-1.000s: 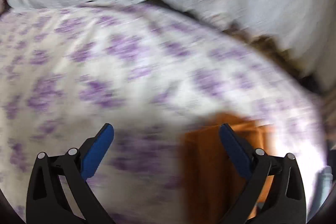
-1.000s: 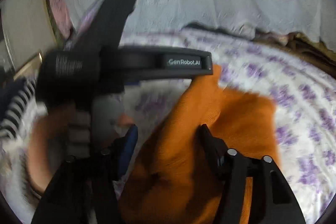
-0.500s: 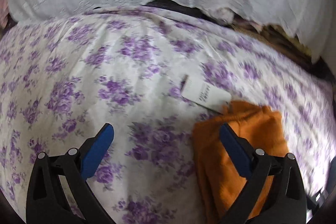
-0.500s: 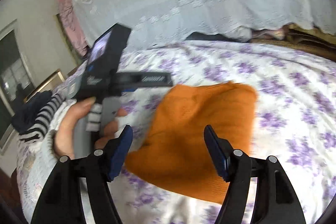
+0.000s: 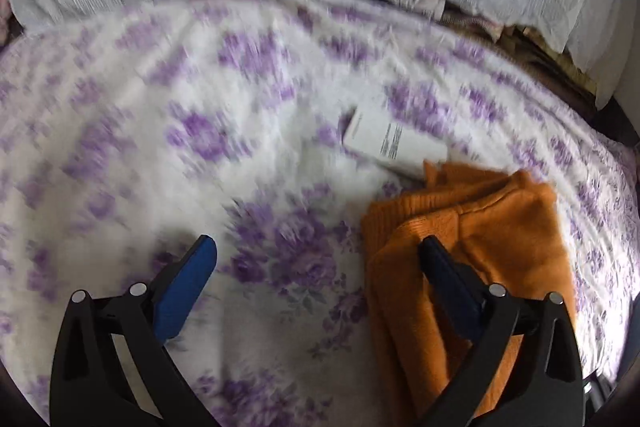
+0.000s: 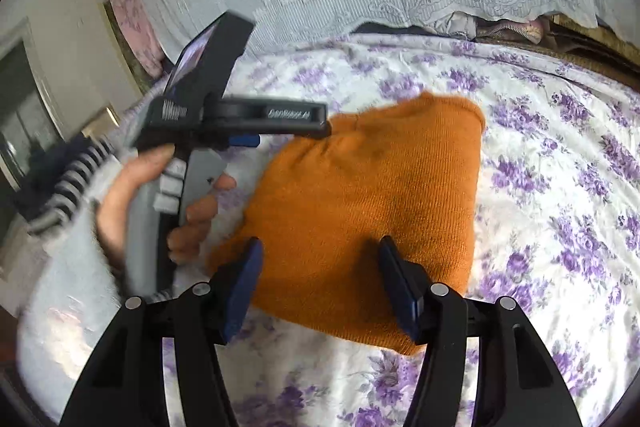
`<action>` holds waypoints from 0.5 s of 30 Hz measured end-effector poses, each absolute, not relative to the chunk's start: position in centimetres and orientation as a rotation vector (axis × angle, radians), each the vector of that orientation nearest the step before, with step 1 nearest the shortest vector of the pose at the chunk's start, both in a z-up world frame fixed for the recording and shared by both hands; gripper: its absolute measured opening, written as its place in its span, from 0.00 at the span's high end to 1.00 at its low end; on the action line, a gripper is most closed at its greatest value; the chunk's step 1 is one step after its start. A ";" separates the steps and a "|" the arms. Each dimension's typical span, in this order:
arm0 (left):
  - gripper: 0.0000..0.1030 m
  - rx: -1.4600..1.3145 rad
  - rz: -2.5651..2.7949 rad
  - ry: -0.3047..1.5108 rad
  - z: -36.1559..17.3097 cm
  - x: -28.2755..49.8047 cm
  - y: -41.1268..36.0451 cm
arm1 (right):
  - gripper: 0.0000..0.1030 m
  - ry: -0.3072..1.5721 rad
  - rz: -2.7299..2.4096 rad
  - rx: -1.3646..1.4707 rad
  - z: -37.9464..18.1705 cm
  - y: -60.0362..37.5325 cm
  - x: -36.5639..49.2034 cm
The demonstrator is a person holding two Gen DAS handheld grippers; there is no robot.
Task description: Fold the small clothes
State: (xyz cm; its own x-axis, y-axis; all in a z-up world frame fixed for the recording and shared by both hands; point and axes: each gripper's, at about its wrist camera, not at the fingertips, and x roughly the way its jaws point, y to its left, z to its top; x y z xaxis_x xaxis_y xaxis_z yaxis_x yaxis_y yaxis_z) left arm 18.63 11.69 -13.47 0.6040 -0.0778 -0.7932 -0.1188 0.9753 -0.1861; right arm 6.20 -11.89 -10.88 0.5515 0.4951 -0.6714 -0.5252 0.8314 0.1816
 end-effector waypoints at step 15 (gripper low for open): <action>0.04 -0.275 -0.096 0.997 -16.7 19.3 10.0 | 0.54 0.877 0.522 0.303 -15.5 -16.4 20.5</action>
State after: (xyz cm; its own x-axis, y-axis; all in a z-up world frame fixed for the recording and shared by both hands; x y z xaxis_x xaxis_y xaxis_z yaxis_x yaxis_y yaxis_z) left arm 19.34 9.99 -16.68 0.5418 -0.2050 -0.8151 -0.0457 0.9612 -0.2721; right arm 20.49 -16.44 -15.53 0.5266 0.5493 -0.6488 -0.3077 0.8346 0.4568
